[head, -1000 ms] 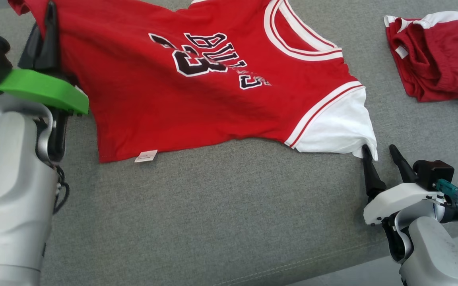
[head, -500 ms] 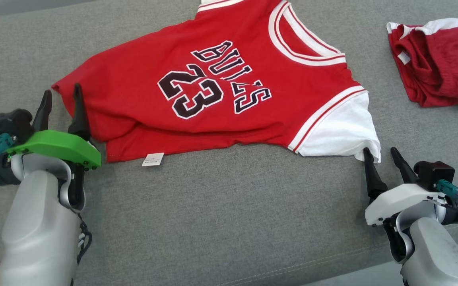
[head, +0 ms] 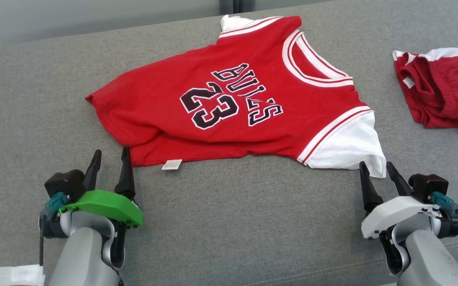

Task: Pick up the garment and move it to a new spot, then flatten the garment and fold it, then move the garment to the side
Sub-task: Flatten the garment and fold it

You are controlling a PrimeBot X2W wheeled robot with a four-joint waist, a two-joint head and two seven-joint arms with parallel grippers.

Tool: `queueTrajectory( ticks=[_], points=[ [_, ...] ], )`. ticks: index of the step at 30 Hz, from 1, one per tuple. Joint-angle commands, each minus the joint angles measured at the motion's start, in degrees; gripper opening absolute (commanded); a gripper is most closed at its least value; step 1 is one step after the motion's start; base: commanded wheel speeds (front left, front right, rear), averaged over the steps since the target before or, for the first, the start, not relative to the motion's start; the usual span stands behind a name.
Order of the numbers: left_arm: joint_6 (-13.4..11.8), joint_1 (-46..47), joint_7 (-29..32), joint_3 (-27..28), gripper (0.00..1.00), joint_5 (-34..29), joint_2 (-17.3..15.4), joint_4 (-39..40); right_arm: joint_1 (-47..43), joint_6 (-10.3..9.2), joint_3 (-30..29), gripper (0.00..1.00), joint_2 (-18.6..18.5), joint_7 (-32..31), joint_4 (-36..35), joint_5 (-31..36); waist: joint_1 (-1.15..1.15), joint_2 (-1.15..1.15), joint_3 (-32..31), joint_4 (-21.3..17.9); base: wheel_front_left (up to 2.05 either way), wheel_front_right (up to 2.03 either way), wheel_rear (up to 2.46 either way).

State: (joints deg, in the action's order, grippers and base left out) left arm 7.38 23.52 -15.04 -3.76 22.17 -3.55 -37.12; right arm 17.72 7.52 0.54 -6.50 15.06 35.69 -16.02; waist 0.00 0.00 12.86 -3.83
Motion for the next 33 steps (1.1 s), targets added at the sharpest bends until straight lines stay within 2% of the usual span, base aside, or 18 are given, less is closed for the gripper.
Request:
queueTrajectory(
  ticks=[1,2,7,17,18,19,20,27,33],
  points=[
    [0.1,-1.2,-0.2,-0.4,1.00,0.6,-0.1,0.2,-0.6,-0.07,0.1,1.00,0.1,0.1,0.1,0.3,0.00,0.00,-0.9,0.5,0.00,0.00,0.00],
    [0.1,-2.1,-0.2,-2.4,1.00,1.3,0.2,-0.8,-0.7,-0.07,0.3,1.00,0.0,0.1,-0.1,0.1,0.00,0.00,-1.0,0.3,0.00,0.00,0.00],
    [0.1,-1.8,-0.2,-4.0,1.00,3.3,0.2,-2.1,-0.9,-0.07,0.4,1.00,-0.3,0.1,-0.4,-0.2,0.00,0.00,-0.6,-1.0,0.00,0.00,0.00],
    [0.1,0.3,-0.2,-2.4,1.00,2.3,-0.8,-5.9,-0.5,-0.07,-0.2,1.00,-0.4,0.1,-2.0,0.1,0.00,0.00,0.9,-4.3,0.00,0.00,0.00],
    [0.1,0.4,-0.2,-2.6,0.78,2.0,-0.9,-6.2,-0.5,-0.07,-0.2,1.00,-0.4,0.1,-2.2,0.2,0.00,0.00,1.0,-4.6,0.00,0.00,0.00],
    [0.1,0.6,-0.2,-2.7,0.27,1.4,-1.2,-6.6,-0.6,-0.07,-0.4,1.00,-0.3,0.1,-2.4,0.3,0.00,0.00,1.1,-4.7,0.00,0.00,0.00],
    [0.1,0.7,-0.2,-2.6,0.00,1.1,-1.4,-6.8,-0.6,-0.07,-0.5,1.00,-0.3,0.1,-2.5,0.4,0.00,0.00,1.2,-4.8,0.00,0.00,0.00],
    [0.1,-1.4,-0.2,0.4,0.00,-0.2,-0.8,-5.9,-1.1,-0.07,-2.0,1.00,0.0,0.1,-3.1,0.7,0.00,0.00,0.4,-4.2,0.00,0.00,0.00],
    [0.1,-7.2,-0.2,4.3,0.00,-2.5,0.2,1.4,-2.8,-0.07,-4.2,1.00,0.4,0.1,-2.6,1.3,0.00,0.00,-2.2,-0.1,0.00,0.00,0.00]
  ],
)
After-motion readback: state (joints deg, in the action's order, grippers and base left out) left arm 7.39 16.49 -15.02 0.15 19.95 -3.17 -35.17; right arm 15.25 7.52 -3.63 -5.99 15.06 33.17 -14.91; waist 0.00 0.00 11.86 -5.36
